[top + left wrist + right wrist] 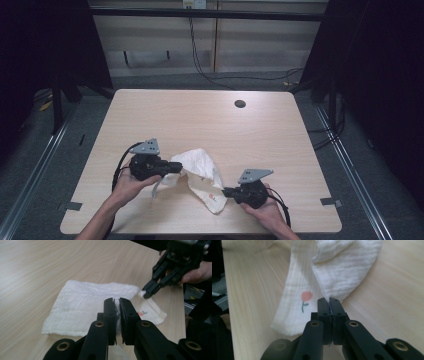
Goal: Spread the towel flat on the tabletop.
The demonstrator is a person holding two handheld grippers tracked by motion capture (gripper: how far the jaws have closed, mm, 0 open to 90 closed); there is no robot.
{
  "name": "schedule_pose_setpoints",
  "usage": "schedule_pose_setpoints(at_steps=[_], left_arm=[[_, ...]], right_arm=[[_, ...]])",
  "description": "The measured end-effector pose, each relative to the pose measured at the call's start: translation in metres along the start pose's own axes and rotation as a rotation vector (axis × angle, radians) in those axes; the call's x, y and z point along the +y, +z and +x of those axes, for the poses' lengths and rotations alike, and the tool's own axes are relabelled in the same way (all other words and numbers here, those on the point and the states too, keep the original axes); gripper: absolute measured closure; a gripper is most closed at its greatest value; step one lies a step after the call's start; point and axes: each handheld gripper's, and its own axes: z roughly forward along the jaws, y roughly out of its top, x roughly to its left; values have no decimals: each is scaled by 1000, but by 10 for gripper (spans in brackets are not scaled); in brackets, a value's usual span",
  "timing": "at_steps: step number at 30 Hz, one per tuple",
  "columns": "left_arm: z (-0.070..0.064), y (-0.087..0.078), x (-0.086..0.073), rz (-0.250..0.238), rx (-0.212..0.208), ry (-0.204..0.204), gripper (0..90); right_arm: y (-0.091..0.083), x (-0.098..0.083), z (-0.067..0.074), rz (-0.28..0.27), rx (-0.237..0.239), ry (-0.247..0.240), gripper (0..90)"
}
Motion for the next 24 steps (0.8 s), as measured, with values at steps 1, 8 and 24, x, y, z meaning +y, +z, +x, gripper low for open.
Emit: schedule_pose_setpoints(at_steps=[1, 8, 24], left_arm=[[-1, 3, -3, 21, 1, 8, 828], [-5, 14, -5, 68, -29, 31, 782], [-1, 18, -10, 84, 6, 46, 900]], right_arm=[[-7, 4, -4, -26, -3, 8, 894], [-21, 11, -12, -44, -34, -7, 894], [-43, 29, -21, -113, -8, 10, 896]])
